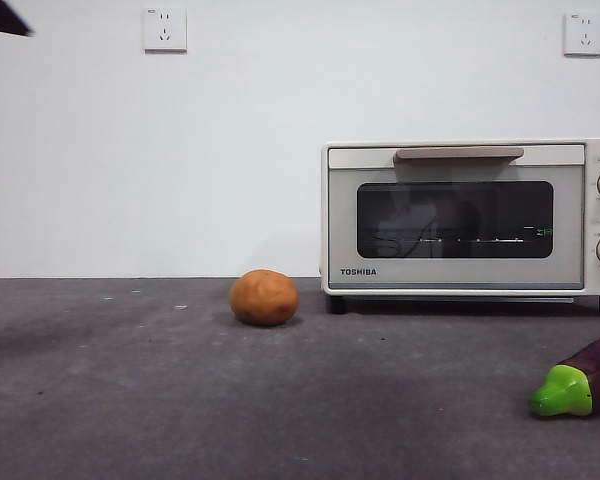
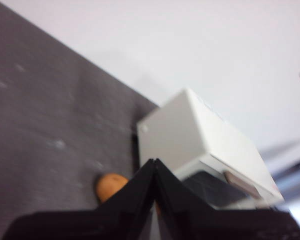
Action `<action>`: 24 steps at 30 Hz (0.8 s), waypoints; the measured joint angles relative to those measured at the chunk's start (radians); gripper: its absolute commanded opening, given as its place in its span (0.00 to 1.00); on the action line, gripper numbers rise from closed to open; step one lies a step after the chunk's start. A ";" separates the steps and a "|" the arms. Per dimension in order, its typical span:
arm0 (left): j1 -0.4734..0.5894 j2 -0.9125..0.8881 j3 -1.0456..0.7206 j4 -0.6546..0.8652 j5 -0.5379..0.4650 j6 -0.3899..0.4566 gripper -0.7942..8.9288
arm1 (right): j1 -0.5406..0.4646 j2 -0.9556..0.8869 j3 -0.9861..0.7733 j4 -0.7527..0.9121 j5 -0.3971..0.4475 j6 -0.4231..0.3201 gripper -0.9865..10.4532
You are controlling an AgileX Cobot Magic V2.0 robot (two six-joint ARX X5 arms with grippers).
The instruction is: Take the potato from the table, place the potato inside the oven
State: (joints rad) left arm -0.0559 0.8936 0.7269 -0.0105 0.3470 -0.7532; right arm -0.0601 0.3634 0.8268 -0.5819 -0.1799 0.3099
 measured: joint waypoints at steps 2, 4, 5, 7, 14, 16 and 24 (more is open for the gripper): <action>-0.027 0.085 0.064 0.000 0.041 0.000 0.08 | 0.000 0.038 0.061 -0.035 0.023 -0.025 0.09; -0.062 0.179 0.145 0.000 0.090 0.005 0.08 | 0.000 0.076 0.121 -0.056 0.041 -0.044 0.09; -0.079 0.223 0.185 0.000 0.113 0.013 0.08 | 0.000 0.092 0.145 -0.072 0.044 -0.049 0.09; -0.122 0.328 0.285 0.000 0.170 0.040 0.08 | 0.000 0.130 0.194 -0.119 0.047 -0.055 0.09; -0.255 0.650 0.653 -0.129 0.237 0.150 0.08 | 0.000 0.247 0.309 -0.257 0.049 -0.063 0.09; -0.285 0.731 0.767 -0.185 0.237 0.187 0.08 | 0.000 0.272 0.343 -0.278 0.049 -0.066 0.09; -0.364 0.991 1.164 -0.374 0.237 0.301 0.08 | 0.000 0.325 0.473 -0.292 0.049 -0.084 0.09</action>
State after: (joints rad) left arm -0.4202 1.8851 1.8908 -0.3847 0.5842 -0.4519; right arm -0.0601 0.6884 1.2995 -0.8742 -0.1310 0.2260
